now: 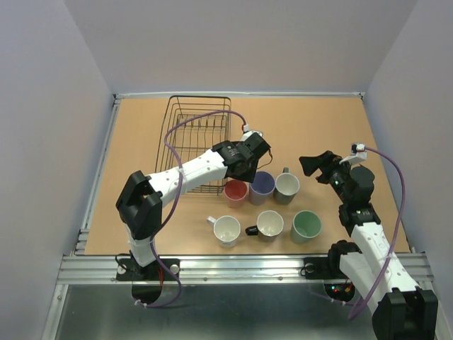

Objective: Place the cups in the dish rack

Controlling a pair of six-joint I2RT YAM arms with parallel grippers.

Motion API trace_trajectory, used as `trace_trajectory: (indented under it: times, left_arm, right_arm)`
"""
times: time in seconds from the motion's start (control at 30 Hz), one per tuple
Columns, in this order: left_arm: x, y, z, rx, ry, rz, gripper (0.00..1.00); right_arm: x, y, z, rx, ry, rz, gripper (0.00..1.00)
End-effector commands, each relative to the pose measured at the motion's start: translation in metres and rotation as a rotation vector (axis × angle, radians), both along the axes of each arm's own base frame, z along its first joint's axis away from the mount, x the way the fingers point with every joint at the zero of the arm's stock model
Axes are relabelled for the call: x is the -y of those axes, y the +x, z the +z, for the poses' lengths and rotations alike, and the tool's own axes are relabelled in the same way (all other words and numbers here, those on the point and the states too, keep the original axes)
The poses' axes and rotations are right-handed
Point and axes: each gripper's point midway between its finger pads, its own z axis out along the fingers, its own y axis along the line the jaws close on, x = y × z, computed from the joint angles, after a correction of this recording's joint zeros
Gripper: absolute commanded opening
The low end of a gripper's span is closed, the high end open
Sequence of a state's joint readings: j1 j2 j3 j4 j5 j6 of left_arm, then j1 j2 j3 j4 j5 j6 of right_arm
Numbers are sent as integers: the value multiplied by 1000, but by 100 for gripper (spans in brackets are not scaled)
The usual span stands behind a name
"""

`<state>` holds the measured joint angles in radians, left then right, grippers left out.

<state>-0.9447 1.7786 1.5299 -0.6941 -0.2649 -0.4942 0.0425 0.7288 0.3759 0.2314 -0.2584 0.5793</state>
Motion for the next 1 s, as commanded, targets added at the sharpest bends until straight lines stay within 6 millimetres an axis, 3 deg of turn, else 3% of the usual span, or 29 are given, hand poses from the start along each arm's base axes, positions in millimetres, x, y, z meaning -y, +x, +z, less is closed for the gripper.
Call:
trace_trajectory:
  times: [0.0, 0.37, 0.73, 0.97]
  left_arm:
    - [5, 4, 30, 73, -59, 7, 48]
    - [1, 9, 59, 128, -73, 41, 49]
    - [21, -9, 52, 74, -117, -35, 49]
    - [24, -10, 25, 40, -77, -46, 48]
  right_arm:
    - [2, 1, -2, 10, -16, -9, 100]
    - [2, 2, -3, 5, -17, -9, 100]
    - [1, 2, -4, 0, -15, -3, 100]
    - [1, 3, -6, -6, -15, -3, 100]
